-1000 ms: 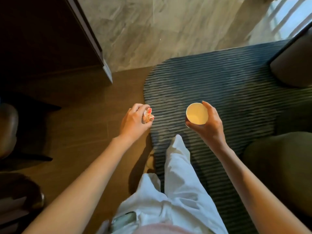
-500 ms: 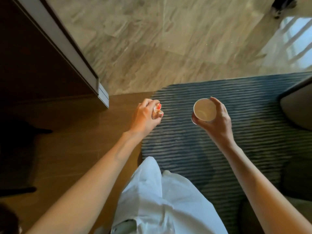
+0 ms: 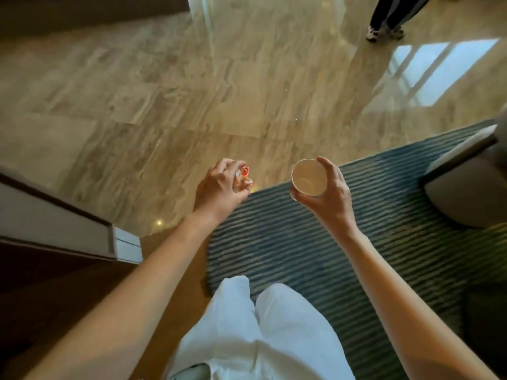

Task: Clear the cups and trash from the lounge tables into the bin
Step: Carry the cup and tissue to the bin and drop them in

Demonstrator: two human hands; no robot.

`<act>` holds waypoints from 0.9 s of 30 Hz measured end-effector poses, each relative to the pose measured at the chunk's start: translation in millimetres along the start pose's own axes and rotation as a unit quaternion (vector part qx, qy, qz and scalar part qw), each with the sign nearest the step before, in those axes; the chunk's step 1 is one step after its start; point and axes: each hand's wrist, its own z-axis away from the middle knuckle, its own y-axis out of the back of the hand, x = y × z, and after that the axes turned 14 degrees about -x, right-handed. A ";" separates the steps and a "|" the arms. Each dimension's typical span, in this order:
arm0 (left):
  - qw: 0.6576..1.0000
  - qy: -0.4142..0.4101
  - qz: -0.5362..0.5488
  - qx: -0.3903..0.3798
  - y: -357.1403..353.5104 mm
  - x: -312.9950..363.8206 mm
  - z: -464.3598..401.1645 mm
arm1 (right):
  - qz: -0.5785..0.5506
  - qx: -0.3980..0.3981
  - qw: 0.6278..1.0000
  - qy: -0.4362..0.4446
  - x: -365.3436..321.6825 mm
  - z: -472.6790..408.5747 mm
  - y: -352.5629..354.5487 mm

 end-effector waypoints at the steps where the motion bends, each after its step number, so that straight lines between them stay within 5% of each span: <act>1: 1.000 -0.002 -0.001 -0.004 5.5 -2.5 -20.5 | -0.001 0.002 1.000 -0.005 1.2 -17.3 0.1; 11: 0.998 -0.024 -0.013 -0.058 15.5 -9.4 -216.6 | -0.022 0.023 0.997 -0.064 53.3 -188.0 12.3; 27: 0.989 -0.077 0.008 -0.129 3.5 71.6 -534.8 | -0.015 0.054 0.989 -0.139 164.2 -433.3 112.8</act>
